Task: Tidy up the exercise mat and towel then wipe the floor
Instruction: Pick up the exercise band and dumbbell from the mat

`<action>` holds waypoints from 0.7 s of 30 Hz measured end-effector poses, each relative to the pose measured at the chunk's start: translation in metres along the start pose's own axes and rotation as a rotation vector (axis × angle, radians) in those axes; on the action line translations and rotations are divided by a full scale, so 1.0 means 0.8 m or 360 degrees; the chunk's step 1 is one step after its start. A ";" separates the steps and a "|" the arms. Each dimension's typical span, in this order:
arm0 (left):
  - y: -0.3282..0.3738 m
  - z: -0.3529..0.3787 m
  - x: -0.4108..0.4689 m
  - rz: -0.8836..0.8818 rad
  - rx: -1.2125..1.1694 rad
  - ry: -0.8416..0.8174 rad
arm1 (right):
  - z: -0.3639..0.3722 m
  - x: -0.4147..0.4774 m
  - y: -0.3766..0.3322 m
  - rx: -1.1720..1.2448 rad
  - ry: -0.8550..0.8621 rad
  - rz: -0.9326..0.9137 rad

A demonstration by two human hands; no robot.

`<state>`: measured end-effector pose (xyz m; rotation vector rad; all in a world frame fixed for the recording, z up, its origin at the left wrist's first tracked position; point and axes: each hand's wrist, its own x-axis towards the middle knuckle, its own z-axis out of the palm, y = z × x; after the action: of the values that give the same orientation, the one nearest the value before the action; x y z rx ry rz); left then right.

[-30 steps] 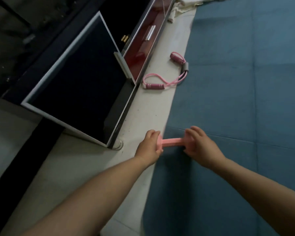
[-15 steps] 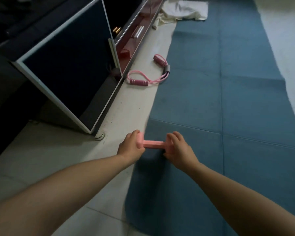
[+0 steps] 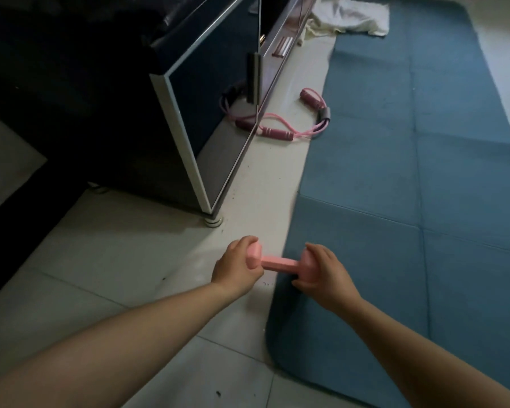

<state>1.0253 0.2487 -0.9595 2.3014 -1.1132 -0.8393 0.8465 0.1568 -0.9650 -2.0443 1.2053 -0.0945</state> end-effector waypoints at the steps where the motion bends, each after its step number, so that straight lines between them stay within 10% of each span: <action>1: -0.003 0.000 -0.001 0.0019 -0.0035 -0.0009 | 0.004 -0.002 0.000 0.0041 0.0044 0.0025; 21: -0.074 -0.030 -0.012 -0.0011 -0.0186 -0.0041 | 0.045 0.001 -0.044 0.0158 0.0058 -0.0058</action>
<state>1.0690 0.2937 -0.9761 2.2053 -1.0393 -0.9143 0.8873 0.1864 -0.9686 -1.9858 1.1623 -0.2061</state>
